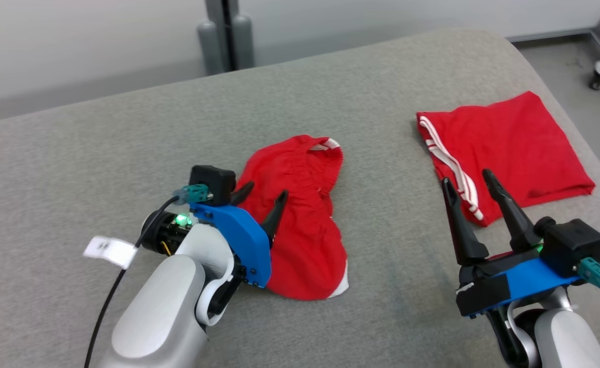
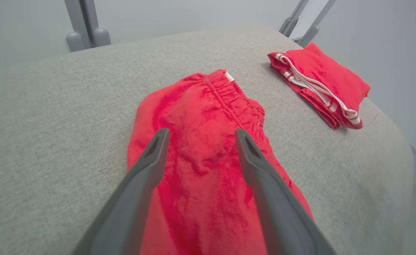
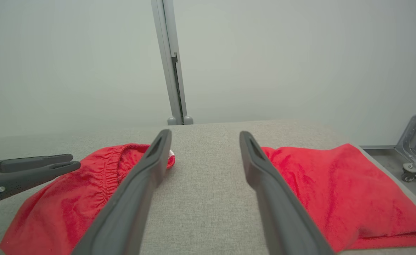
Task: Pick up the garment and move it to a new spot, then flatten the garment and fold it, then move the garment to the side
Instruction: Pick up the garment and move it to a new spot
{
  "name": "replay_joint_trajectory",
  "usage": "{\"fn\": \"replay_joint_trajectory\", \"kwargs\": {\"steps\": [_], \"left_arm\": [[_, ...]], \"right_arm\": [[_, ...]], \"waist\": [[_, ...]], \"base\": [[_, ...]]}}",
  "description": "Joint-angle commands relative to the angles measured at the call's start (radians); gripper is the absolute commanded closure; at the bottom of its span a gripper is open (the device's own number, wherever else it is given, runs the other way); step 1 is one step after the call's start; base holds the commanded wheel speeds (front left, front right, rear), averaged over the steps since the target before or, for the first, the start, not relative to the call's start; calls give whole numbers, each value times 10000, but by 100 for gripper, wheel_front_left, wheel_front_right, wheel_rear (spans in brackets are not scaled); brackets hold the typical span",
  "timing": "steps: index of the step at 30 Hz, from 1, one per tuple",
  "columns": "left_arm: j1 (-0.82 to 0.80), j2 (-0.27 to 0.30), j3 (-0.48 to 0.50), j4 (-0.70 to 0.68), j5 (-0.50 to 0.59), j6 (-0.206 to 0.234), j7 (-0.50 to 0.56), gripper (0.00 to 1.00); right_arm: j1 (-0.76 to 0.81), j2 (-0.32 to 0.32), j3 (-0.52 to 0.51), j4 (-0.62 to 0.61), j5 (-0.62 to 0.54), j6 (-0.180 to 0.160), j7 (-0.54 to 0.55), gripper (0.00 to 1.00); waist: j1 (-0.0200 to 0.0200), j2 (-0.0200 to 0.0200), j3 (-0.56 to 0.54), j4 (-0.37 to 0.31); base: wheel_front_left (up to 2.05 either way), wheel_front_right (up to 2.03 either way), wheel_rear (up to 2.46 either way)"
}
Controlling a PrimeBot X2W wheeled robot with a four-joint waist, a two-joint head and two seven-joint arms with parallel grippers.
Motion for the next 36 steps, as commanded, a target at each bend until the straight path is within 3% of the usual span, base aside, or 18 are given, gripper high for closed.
{"fn": "replay_joint_trajectory", "kwargs": {"steps": [1,10,17,26,36], "left_arm": [[83,42,118,-69,-118,-53,-306,0],[1338,563,654,-1183,-581,-179,-3313,0],[2649,796,1432,-1597,-409,289,-5373,0],[4025,1015,2911,-2416,420,973,-5697,0],[5148,882,3875,-2488,1022,1041,-5704,0]], "right_arm": [[6,-44,-58,-22,-46,6,42,0],[530,-210,-429,-247,-109,6,367,0],[948,-250,-735,-237,-160,6,554,0],[1311,-312,-856,58,-247,6,513,0],[1578,-250,-1158,754,-510,6,-135,0]], "waist": [[-1,0,-29,125],[-1,0,-531,1121],[-1,0,-960,1661],[-1,0,-1344,1886],[-1,0,-1555,1907]], "base": [[0,0,0],[0,0,0],[0,0,0],[0,0,0],[0,0,0]]}}
